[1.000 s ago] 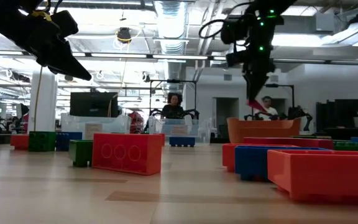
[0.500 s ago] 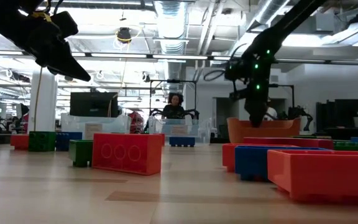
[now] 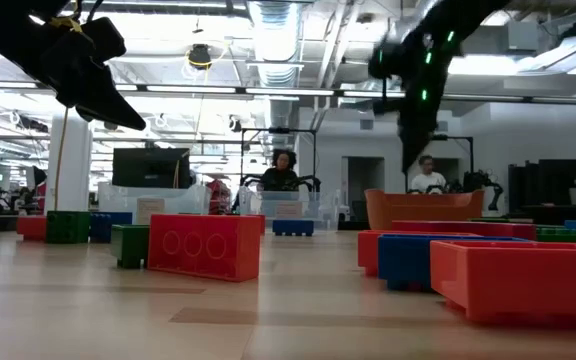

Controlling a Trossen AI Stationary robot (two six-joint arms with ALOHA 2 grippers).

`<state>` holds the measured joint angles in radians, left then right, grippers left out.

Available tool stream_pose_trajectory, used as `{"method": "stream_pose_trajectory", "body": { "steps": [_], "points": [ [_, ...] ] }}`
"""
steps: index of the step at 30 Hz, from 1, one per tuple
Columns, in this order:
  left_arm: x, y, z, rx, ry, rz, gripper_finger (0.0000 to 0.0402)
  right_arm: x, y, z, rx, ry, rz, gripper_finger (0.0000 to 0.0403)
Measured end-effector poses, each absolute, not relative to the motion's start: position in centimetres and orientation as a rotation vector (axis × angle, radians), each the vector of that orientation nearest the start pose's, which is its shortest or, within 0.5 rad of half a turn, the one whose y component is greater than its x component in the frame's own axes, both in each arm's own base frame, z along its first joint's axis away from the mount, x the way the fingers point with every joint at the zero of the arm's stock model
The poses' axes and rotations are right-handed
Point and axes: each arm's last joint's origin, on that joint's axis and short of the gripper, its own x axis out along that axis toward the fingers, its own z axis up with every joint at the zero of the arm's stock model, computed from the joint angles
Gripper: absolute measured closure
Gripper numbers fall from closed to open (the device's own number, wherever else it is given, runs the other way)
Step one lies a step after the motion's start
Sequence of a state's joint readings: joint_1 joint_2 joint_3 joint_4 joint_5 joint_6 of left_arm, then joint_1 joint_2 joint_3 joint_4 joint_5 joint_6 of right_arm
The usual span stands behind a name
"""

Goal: Sort blocks
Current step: Put the red block into the orange bin

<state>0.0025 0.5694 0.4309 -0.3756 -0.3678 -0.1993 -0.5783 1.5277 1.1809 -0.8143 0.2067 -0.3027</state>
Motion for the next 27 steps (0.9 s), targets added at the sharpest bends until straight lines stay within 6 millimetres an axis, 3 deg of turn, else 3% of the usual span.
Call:
{"method": "stream_pose_trajectory", "body": {
  "steps": [7,16,20,27],
  "points": [
    [13.3,1.1,22.8,-0.112,0.426,0.412,0.0356,26.5,-8.1,26.9,-0.133,1.077,-0.225,0.0143],
    [14.1,1.2,22.7,-0.080,0.427,0.447,0.0356,30.2,1.8,23.3,-0.130,1.071,0.030,0.0143],
    [14.6,1.2,23.3,-0.102,0.445,0.455,0.0356,30.8,4.3,22.1,-0.021,1.084,0.008,0.0143],
    [15.5,1.4,25.3,-0.100,0.449,0.528,0.0356,32.2,6.7,19.9,0.129,1.139,-0.099,0.0143]
  ]
}}
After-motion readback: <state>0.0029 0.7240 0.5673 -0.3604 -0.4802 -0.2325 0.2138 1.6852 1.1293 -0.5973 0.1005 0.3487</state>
